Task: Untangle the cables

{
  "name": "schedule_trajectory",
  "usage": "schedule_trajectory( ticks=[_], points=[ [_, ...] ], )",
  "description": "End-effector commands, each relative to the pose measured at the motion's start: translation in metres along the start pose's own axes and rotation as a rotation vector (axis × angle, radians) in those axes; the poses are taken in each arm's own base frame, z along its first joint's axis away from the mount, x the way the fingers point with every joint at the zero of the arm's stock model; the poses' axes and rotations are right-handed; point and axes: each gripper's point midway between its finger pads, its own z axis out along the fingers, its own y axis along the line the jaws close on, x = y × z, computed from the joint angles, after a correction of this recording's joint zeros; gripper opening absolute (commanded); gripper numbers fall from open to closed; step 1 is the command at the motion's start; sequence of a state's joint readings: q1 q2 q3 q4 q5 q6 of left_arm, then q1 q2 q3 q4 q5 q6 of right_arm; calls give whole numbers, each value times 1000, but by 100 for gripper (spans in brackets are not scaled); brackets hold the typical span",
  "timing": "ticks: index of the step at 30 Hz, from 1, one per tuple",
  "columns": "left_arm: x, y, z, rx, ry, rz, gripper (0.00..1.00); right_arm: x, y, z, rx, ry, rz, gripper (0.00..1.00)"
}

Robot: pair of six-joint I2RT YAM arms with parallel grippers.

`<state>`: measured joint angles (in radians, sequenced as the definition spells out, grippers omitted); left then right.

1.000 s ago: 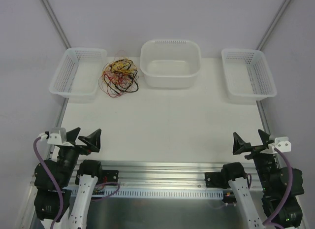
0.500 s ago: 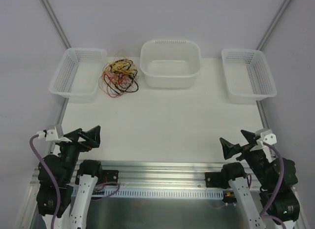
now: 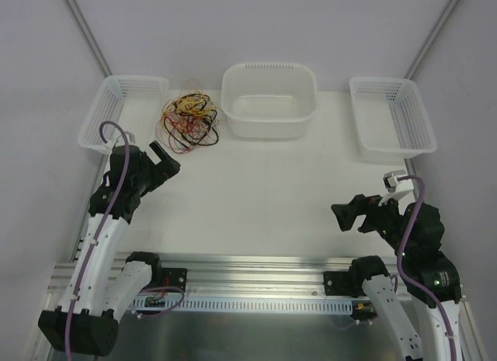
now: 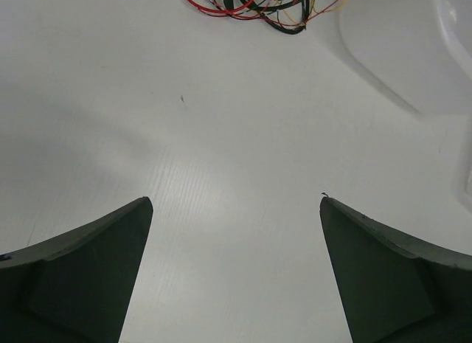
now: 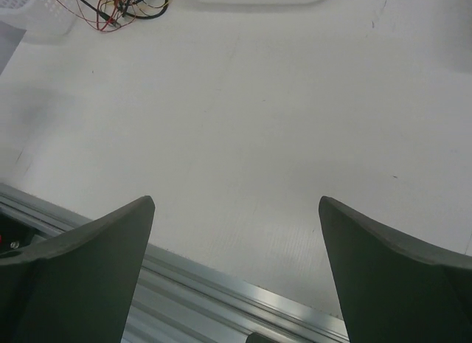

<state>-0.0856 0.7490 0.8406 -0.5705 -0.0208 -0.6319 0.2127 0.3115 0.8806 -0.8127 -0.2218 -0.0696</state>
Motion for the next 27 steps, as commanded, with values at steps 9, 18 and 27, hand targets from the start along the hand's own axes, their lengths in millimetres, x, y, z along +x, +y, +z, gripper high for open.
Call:
schedule_trajectory(
  ticks=[9, 18, 27],
  points=[
    [-71, -46, 129, -198, -146, 27, 99, -2, 11, 21, -74, -26, 101, 100],
    [-78, -43, 236, -405, -159, 93, 99, 1, 22, 26, -156, -23, 68, 100],
    [-42, -30, 303, -426, -24, 137, 99, 10, 23, 29, -179, -1, 31, 100]
  ],
)
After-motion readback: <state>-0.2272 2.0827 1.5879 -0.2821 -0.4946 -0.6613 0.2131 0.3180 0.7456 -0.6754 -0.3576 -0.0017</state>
